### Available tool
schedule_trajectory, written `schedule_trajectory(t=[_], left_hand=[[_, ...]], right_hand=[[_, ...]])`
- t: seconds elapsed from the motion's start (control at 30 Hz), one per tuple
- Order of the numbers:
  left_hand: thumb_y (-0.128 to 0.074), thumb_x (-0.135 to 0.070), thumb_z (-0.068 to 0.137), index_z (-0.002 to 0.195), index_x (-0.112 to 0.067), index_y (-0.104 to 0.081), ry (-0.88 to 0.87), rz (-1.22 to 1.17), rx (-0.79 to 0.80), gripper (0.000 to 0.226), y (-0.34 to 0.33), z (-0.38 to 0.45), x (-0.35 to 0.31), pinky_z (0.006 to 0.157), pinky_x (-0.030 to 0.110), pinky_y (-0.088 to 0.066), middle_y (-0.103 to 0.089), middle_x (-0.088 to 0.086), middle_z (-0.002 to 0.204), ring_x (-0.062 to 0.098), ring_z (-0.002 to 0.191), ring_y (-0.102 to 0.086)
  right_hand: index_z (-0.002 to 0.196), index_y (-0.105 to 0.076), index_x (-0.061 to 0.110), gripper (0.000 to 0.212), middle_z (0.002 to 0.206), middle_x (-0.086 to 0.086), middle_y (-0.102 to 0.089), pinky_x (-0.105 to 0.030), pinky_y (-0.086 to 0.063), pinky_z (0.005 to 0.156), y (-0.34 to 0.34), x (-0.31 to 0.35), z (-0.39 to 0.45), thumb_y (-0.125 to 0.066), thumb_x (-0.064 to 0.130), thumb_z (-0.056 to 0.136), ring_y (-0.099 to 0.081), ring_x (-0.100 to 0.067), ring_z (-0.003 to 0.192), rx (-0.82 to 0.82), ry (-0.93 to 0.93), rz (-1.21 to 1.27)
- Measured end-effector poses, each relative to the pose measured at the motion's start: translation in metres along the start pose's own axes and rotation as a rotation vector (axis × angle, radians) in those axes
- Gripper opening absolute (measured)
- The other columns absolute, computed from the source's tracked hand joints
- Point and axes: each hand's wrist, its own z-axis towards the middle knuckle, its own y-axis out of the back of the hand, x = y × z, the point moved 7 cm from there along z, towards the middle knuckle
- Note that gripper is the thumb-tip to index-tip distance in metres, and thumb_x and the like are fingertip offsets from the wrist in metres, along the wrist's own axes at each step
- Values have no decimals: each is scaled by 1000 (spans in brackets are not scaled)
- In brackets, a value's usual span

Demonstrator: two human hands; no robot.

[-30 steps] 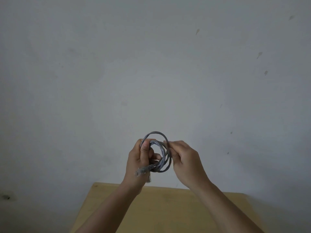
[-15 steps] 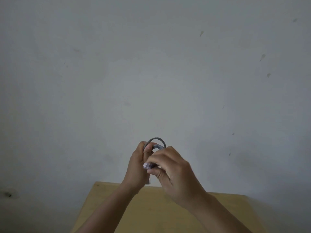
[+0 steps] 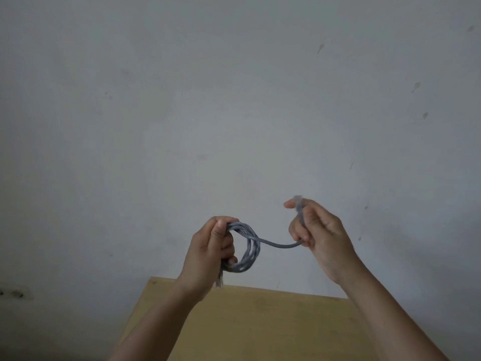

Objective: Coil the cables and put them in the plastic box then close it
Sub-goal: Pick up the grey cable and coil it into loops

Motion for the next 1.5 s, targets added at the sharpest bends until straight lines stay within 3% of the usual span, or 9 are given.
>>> schedule_trajectory(t=[0.1,0.2,0.4,0.5,0.6,0.93,1.13,1.23,1.5], left_hand=[[-34,-32,96,86,-19,-65,1,-35,-60,36,6,8,-7,40,20,-37,-32,-12,53,7,46,-29],[-31,-23,101,88,-18,-63,-35,45,-132,35,9,11,-13,41,21,-40,-35,-12,52,7,44,-31],[-31,-22,101,93,-22,-57,-138,255,-236,27,7,10,-23,44,22,-42,-42,-15,50,7,43,-37],[-31,-27,100,94,-21,-56,-157,241,-200,26,0,7,-24,45,21,-42,-42,-14,50,7,43,-36],[-33,-35,94,94,-17,-57,-153,172,-119,30,-9,6,-24,44,22,-42,-39,-13,51,7,43,-34],[-32,-25,99,98,-7,-57,-68,121,33,31,-31,7,-15,45,23,-43,-35,-14,51,8,45,-34],[-32,-23,101,97,-16,-57,-71,283,13,26,-25,9,-6,49,35,-43,-44,-14,48,7,43,-40],[-33,-26,100,95,-17,-57,-96,273,1,26,-25,6,-3,46,29,-40,-42,-13,48,8,44,-37],[-33,-36,95,90,-22,-57,-165,240,7,27,-29,4,-12,45,20,-38,-43,-13,49,6,45,-38]], right_hand=[[107,-65,29,25,64,17,-61,-8,-44,75,-14,2,-6,-44,30,94,-54,-6,64,171,80,-325],[109,-67,30,24,92,28,-68,-9,-45,82,-24,8,-8,-50,25,93,-62,4,95,215,166,-553],[105,-67,25,21,89,24,-67,-13,-44,71,-33,12,-7,-51,18,94,-61,-4,84,178,201,-777],[95,-64,20,14,58,27,-56,-13,-39,52,-28,9,-6,-50,18,95,-53,-2,57,105,157,-773],[85,-51,21,10,48,12,-45,-15,-29,43,-22,1,-4,-50,23,94,-35,-9,43,80,80,-703],[68,-51,31,35,58,8,-41,-18,-31,52,-20,-11,4,-41,20,99,-34,-9,55,135,-75,-381],[82,-59,20,27,61,9,-44,-15,-35,58,-19,-15,2,-38,18,100,-38,-5,57,120,-76,-331],[90,-63,19,27,59,18,-48,-7,-35,58,-19,-15,0,-38,18,100,-41,2,57,100,-66,-341],[79,-66,27,31,54,28,-57,-1,-35,56,-15,-13,1,-46,14,97,-50,10,54,154,-120,-432]])
